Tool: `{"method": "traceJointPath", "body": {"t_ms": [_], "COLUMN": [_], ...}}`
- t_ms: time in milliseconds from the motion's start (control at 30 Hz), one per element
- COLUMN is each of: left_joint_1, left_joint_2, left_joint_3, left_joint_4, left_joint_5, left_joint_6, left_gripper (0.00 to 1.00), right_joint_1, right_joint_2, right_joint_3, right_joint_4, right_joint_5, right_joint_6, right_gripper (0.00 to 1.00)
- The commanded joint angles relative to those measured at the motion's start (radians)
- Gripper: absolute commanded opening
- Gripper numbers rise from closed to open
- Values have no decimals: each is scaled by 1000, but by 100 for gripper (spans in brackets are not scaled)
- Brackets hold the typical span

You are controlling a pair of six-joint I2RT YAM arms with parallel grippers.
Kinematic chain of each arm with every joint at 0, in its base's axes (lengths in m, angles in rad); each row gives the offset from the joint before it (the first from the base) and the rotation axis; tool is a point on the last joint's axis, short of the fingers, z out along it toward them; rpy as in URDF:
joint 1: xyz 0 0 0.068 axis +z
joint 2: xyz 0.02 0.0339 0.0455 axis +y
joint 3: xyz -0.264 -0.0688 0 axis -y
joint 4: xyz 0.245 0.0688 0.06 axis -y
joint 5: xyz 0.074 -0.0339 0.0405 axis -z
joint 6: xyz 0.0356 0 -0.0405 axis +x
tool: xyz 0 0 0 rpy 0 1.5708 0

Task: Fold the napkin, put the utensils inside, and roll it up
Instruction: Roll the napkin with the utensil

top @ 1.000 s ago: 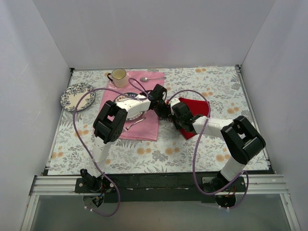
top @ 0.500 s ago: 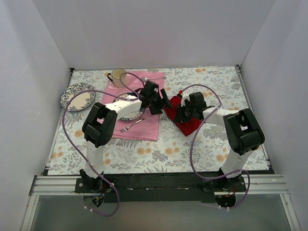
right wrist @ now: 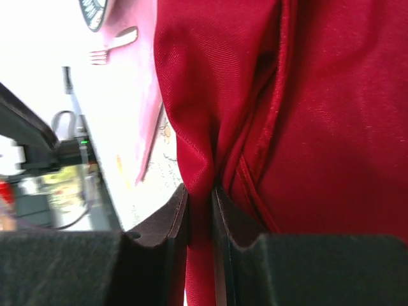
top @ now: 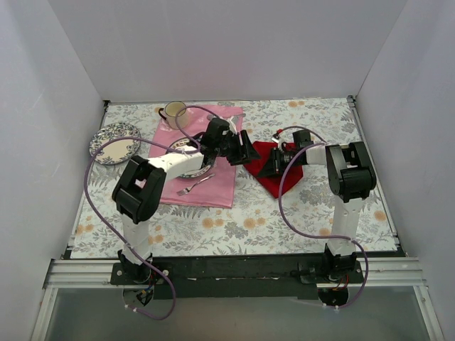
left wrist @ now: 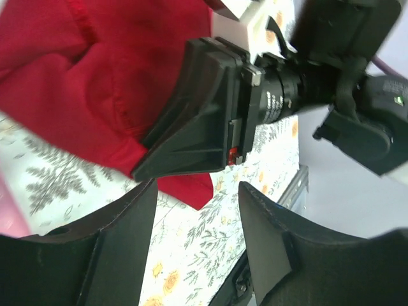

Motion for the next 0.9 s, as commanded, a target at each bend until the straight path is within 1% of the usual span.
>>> {"method": "traceJointPath", "body": {"t_ms": [0, 33, 100, 133, 233, 300, 500, 633, 867], "left_joint_1": [8, 10, 16, 18, 27, 30, 38, 38, 38], "left_joint_2": [74, 87, 125, 140, 189, 203, 252, 271, 331], "left_joint_3": [24, 31, 42, 51, 71, 81, 102, 96, 122], "left_joint_4": [158, 175, 212, 220, 281, 304, 349, 415, 432], "left_joint_5": [133, 144, 145, 162, 193, 193, 191, 216, 213], "left_joint_6": [-35, -56, -69, -73, -115, -129, -143, -176, -216], "left_gripper": [52, 49, 47, 45, 43, 39, 37, 35, 34], "right_joint_1": [-34, -35, -44, -47, -54, -58, -58, -57, -60], "right_joint_2": [100, 103, 103, 105, 111, 114, 125, 128, 122], "right_joint_3": [34, 48, 53, 57, 62, 68, 85, 88, 89], "right_joint_4": [-201, -212, -221, -233, -233, -239, -250, -252, -252], "right_joint_5": [26, 35, 67, 75, 64, 61, 58, 50, 60], "right_joint_6": [-46, -54, -62, -63, -63, -69, -78, -80, -80], "right_gripper": [1, 1, 1, 1, 1, 1, 1, 1, 1]}}
